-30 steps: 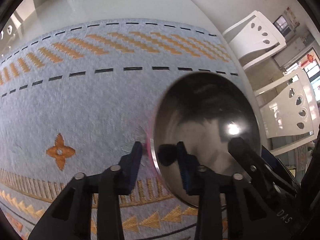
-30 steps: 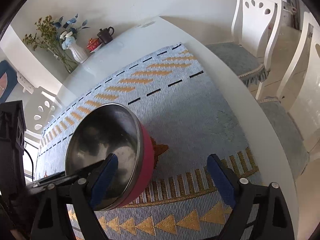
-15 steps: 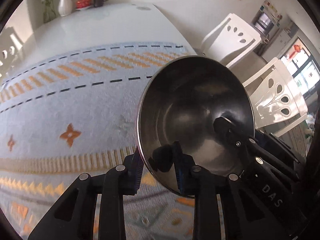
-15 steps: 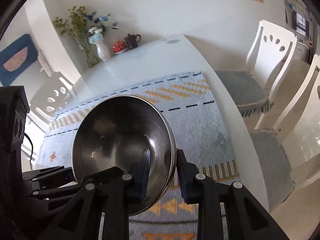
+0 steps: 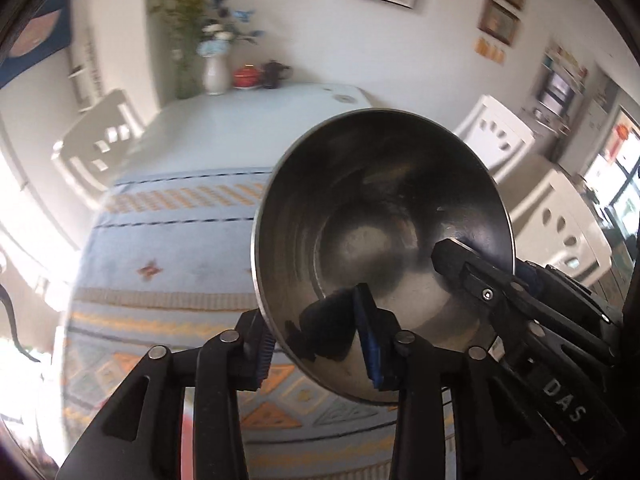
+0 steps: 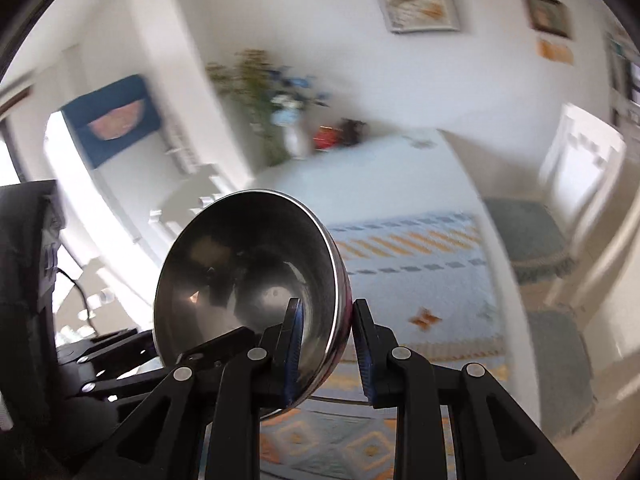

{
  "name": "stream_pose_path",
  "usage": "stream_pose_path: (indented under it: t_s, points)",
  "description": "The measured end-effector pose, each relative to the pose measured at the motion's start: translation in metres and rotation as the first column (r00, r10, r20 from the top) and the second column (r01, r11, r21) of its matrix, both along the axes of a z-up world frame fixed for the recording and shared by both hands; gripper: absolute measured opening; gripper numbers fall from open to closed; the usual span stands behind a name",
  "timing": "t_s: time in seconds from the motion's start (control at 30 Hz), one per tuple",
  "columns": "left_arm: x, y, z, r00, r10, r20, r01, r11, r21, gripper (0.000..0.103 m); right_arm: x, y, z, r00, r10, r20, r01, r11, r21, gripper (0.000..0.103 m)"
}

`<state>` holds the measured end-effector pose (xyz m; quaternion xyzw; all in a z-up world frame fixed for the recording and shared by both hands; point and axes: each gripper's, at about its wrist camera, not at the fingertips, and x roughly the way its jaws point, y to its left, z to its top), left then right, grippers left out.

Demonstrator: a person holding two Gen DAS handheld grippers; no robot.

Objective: Organize plates and bowls
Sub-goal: 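Carry the pink steel bowl with both grippers and lower it into the pink bowl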

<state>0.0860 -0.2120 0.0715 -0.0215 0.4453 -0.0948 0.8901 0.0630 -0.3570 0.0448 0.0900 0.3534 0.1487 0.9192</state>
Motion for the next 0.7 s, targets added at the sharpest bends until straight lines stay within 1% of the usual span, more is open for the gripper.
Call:
stream_pose_path:
  t_s: [0.03, 0.1, 0.17, 0.23, 0.33, 0.4, 0.43, 0.47, 0.53, 0.63, 0.7]
  points:
    - [-0.006, 0.015, 0.005, 1.000, 0.028, -0.001, -0.028, 1.000, 0.000, 0.034, -0.003, 0.011, 0.007, 0.999, 0.042, 0.009, -0.043, 0.999, 0.009, 0.026]
    - [-0.016, 0.031, 0.006, 0.997, 0.076, 0.000, -0.076, 0.997, 0.006, 0.034, -0.007, 0.034, 0.014, 0.994, 0.106, 0.023, -0.106, 0.994, 0.004, 0.026]
    - [-0.032, 0.050, 0.005, 0.992, 0.129, -0.008, -0.129, 0.991, 0.023, 0.035, -0.014, 0.057, 0.016, 0.985, 0.172, 0.029, -0.172, 0.985, -0.005, 0.026]
    - [-0.045, 0.062, 0.000, 0.987, 0.160, -0.032, -0.158, 0.987, 0.041, 0.035, -0.020, 0.078, 0.013, 0.973, 0.230, 0.018, -0.230, 0.973, -0.005, 0.026]
    - [-0.062, 0.081, -0.016, 0.974, 0.205, -0.094, -0.199, 0.977, 0.074, 0.035, -0.026, 0.107, 0.000, 0.949, 0.315, -0.027, -0.315, 0.949, 0.003, 0.026]
    - [-0.072, 0.099, -0.028, 0.958, 0.256, -0.131, -0.246, 0.965, 0.091, 0.035, -0.030, 0.123, -0.013, 0.929, 0.362, -0.078, -0.362, 0.932, 0.014, 0.026]
    - [-0.075, 0.103, -0.032, 0.951, 0.272, -0.144, -0.261, 0.961, 0.091, 0.035, -0.034, 0.133, -0.020, 0.914, 0.390, -0.107, -0.390, 0.920, 0.026, 0.026]
    - [-0.080, 0.112, -0.039, 0.939, 0.299, -0.168, -0.289, 0.954, 0.084, 0.035, -0.039, 0.140, -0.026, 0.902, 0.413, -0.122, -0.413, 0.910, 0.029, 0.026]
    - [-0.083, 0.126, -0.049, 0.919, 0.337, -0.203, -0.331, 0.941, 0.067, 0.035, -0.044, 0.149, -0.036, 0.885, 0.441, -0.147, -0.442, 0.896, 0.025, 0.026]
    - [-0.086, 0.132, -0.059, 0.903, 0.363, -0.229, -0.359, 0.931, 0.059, 0.035, -0.048, 0.162, -0.053, 0.860, 0.473, -0.192, -0.478, 0.878, 0.024, 0.026]
    - [-0.088, 0.137, -0.066, 0.897, 0.367, -0.245, -0.363, 0.930, 0.062, 0.035, -0.047, 0.167, -0.065, 0.845, 0.486, -0.224, -0.492, 0.870, 0.032, 0.026]
